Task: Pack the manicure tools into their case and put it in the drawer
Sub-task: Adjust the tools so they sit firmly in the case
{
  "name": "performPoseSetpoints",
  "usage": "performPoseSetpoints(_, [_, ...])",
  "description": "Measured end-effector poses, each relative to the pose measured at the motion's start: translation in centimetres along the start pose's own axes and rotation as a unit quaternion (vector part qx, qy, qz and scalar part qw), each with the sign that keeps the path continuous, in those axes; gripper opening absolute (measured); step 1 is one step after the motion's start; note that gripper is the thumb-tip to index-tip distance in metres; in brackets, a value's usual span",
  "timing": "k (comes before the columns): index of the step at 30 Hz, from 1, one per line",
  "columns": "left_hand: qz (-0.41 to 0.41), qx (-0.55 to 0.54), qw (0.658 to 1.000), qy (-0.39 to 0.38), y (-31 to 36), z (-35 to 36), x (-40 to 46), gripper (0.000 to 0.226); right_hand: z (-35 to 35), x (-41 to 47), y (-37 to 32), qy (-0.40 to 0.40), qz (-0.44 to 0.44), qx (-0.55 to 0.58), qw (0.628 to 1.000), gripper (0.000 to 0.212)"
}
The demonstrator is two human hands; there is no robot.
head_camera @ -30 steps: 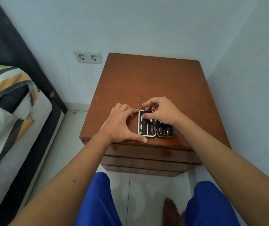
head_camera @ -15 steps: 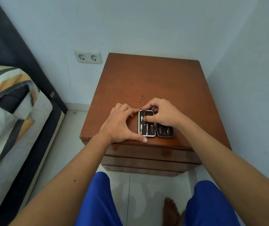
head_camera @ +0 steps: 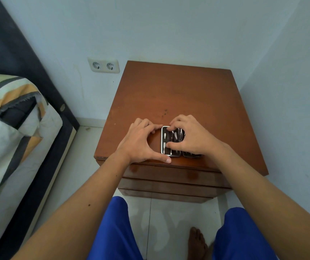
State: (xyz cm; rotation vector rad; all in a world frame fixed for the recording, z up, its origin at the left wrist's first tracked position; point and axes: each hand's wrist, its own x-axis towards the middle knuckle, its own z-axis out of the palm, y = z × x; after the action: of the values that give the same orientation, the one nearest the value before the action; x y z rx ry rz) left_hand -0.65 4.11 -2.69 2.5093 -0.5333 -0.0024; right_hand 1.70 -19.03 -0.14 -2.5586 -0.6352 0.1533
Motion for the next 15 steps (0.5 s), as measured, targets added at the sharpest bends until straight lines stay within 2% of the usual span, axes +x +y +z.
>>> performPoseSetpoints(8, [0.004,-0.002,1.0,0.008,-0.03,0.07,-0.01,0.123,0.17,-0.54,-0.19,-0.018,-0.001,0.01,1.0,0.062])
performPoseSetpoints(15, [0.004,0.0,1.0,0.003,-0.01,0.01,-0.01,0.124,-0.17,-0.89,-0.35,-0.014,0.005,0.015,1.0,0.06])
